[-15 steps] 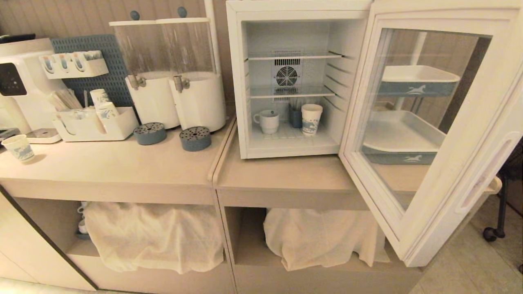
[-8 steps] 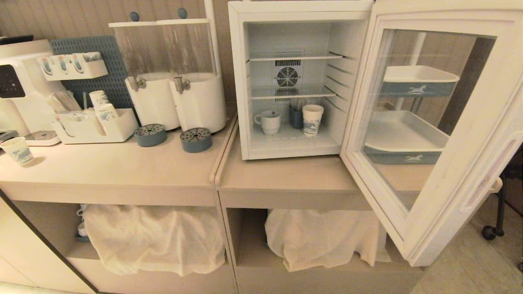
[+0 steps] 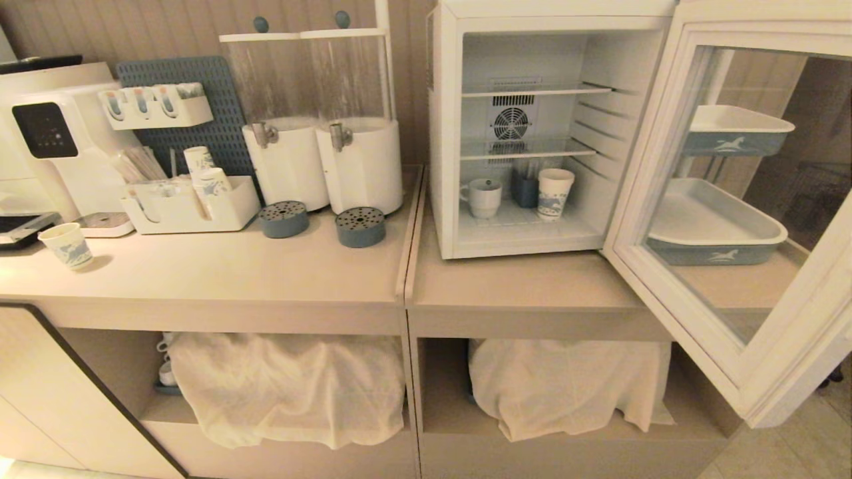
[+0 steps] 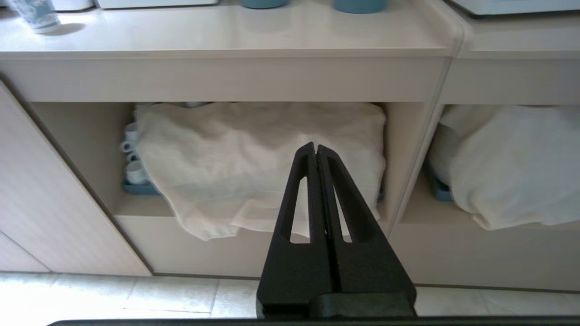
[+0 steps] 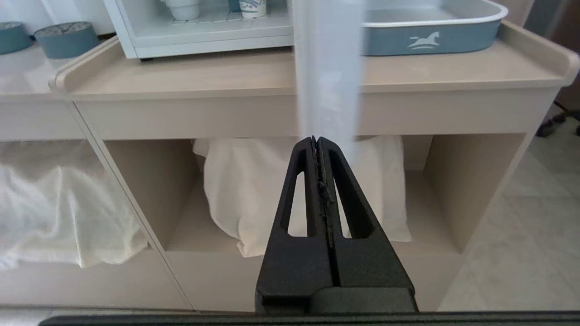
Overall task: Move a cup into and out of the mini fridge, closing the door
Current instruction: Take the ceramic cup out of the freezer
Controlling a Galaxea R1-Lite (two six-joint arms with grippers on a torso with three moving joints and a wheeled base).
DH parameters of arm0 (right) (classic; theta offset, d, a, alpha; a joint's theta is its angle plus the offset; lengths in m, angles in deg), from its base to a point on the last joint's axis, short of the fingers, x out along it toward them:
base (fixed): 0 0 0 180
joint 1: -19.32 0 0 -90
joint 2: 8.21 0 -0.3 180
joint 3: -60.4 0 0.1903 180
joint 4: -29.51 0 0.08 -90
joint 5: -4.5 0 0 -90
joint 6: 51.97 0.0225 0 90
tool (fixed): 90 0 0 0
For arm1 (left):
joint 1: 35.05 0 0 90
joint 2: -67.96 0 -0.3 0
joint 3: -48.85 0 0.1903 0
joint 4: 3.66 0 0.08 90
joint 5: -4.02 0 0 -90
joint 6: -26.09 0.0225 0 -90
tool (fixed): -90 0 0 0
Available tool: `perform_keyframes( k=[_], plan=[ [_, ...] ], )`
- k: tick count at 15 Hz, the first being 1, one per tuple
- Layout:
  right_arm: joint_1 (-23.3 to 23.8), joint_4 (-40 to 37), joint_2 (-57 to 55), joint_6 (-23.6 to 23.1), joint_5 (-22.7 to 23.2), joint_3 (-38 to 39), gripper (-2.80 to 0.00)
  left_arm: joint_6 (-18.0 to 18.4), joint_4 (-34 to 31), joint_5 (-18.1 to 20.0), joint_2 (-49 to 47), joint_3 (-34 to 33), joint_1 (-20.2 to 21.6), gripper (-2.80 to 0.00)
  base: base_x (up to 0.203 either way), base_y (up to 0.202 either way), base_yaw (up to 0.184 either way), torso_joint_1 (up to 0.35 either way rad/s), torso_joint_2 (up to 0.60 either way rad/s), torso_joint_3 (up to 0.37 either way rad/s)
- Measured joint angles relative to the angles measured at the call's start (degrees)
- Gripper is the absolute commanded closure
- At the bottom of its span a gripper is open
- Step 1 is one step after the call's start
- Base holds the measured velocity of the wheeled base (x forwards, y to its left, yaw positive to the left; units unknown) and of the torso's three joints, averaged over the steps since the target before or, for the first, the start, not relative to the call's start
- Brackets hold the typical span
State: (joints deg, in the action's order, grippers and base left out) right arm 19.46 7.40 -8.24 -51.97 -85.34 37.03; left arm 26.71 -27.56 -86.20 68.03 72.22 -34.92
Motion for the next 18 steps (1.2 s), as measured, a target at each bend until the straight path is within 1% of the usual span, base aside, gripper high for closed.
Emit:
perform_keyframes(
  k=[12,13,18],
  plan=[
    [-0.02,0.12,0.00,0.00,0.00,0.00,0.00,0.00,-0.01,-0.02,0.00,0.00,0.02,0.00,0.000,0.188,0.001,0.002,0.00,0.004],
    [-0.02,0.17,0.00,0.00,0.00,0.00,0.00,0.00,-0.01,-0.05,0.00,0.00,-0.02,0.00,0.000,0.089,-0.001,0.002,0.00,0.007],
    [-0.01,0.13,0.00,0.01,0.00,0.00,0.00,0.00,0.01,-0.02,0.00,0.00,0.01,0.00,0.000,0.000,0.000,0.000,0.00,0.000]
  ],
)
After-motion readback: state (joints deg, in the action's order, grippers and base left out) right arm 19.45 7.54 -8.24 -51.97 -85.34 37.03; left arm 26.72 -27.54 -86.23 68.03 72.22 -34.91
